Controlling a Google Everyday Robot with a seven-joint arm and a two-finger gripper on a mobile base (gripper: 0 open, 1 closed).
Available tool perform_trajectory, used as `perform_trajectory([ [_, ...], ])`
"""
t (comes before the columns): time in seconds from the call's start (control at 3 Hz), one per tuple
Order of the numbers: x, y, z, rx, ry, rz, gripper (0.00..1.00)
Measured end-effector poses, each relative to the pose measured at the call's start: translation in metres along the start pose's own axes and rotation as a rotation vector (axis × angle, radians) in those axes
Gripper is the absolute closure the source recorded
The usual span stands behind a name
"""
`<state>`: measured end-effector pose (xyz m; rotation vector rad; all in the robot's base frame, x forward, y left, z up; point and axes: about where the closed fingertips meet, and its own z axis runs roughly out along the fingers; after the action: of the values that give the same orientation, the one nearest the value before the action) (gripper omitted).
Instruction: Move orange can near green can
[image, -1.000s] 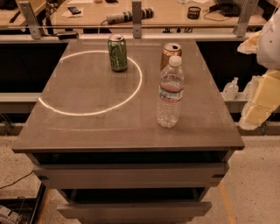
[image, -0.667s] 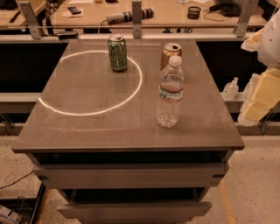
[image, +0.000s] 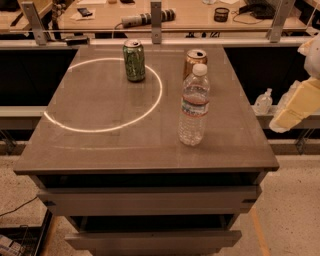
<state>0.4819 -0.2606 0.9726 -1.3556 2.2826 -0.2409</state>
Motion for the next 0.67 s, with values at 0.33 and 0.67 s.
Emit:
perform_trajectory([
  [0.33, 0.013, -0.033, 0.021, 0.058, -0.082, 0.137, 0.0],
  [0.67, 0.021, -0.073, 0.046, 0.111, -0.164, 0.245, 0.0],
])
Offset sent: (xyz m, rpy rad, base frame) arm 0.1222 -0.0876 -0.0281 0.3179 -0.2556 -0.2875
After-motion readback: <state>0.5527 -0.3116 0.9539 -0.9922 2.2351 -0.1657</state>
